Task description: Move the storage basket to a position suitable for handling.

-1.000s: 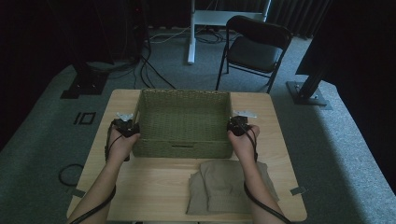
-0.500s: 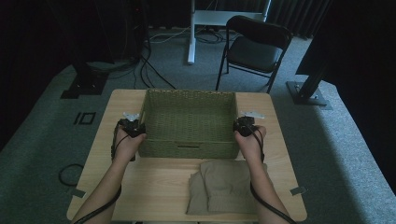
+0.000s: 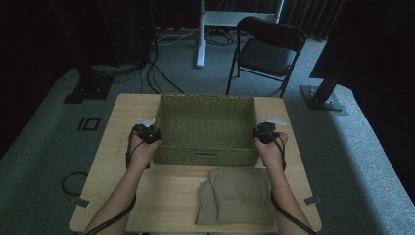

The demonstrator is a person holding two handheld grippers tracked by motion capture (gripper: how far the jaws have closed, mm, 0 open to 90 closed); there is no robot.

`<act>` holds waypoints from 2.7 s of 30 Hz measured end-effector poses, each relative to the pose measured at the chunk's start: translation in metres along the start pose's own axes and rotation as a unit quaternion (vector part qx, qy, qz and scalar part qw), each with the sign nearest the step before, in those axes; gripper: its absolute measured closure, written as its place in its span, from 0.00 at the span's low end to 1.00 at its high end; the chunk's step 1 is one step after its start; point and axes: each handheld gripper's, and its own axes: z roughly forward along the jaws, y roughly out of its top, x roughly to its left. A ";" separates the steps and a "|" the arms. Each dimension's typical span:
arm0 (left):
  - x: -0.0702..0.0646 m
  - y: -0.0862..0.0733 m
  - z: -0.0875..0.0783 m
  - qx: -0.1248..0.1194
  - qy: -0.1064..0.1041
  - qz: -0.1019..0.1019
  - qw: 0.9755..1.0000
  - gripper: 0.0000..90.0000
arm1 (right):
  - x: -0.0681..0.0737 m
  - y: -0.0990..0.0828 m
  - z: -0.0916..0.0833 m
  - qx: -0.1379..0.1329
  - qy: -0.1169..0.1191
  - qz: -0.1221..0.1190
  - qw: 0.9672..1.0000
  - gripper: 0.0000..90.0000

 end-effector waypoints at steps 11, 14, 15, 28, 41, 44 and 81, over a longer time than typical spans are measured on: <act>-0.023 0.002 0.004 0.000 -0.007 0.006 1.000 0.89 | -0.026 -0.001 -0.003 0.001 0.004 0.002 1.000 0.85; -0.027 0.003 0.005 0.000 -0.008 0.007 1.000 0.89 | -0.029 -0.001 -0.004 0.000 0.002 0.002 1.000 0.86; -0.028 0.003 0.005 0.000 -0.008 0.007 1.000 0.89 | -0.031 -0.001 -0.004 0.000 0.002 0.002 1.000 0.85; -0.049 0.008 0.013 0.001 -0.015 0.008 1.000 0.89 | -0.051 -0.001 -0.006 0.000 -0.006 0.003 1.000 0.85; -0.071 0.016 0.023 0.003 -0.025 0.024 0.999 0.87 | -0.076 -0.002 -0.008 -0.003 -0.010 0.014 1.000 0.85; -0.075 0.018 0.025 0.004 -0.026 0.026 0.999 0.87 | -0.080 0.000 -0.007 -0.001 -0.013 0.011 1.000 0.85; -0.090 0.026 0.033 0.005 -0.051 0.050 0.997 0.68 | -0.098 0.011 0.007 0.003 -0.024 -0.004 1.000 0.78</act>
